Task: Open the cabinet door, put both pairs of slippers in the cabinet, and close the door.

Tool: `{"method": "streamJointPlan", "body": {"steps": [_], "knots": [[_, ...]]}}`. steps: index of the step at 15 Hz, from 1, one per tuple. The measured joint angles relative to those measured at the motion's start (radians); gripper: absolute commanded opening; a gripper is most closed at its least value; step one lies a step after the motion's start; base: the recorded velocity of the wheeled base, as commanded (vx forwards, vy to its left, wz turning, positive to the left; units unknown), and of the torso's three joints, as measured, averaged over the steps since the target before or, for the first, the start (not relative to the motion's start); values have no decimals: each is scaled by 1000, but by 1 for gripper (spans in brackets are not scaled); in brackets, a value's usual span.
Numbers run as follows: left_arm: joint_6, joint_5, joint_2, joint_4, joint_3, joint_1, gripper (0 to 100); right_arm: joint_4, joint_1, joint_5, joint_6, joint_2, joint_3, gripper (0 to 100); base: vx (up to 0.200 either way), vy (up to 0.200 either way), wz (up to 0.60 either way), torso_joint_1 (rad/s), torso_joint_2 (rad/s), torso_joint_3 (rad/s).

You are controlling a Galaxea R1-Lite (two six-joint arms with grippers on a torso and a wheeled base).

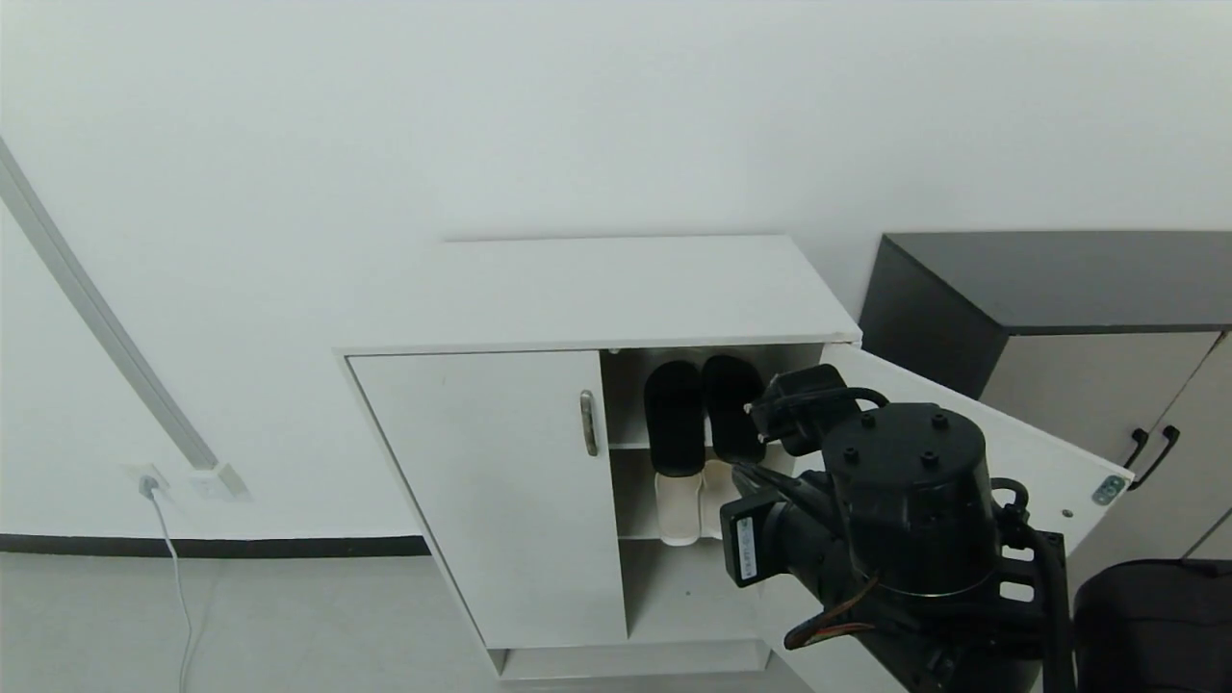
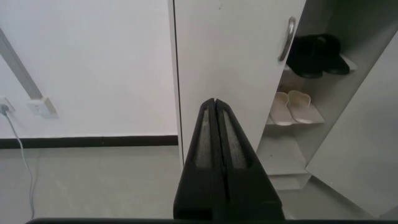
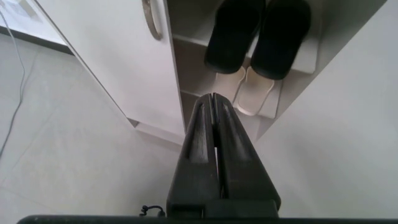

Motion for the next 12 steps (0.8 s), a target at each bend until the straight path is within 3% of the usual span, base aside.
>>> {"method": "streamJointPlan", "body": {"steps": [12], "knots": [[0,0,0,0,0,0,0,-1,-3,1,-9,-3,10,0,0,0,0,233,-536,-303]]}}
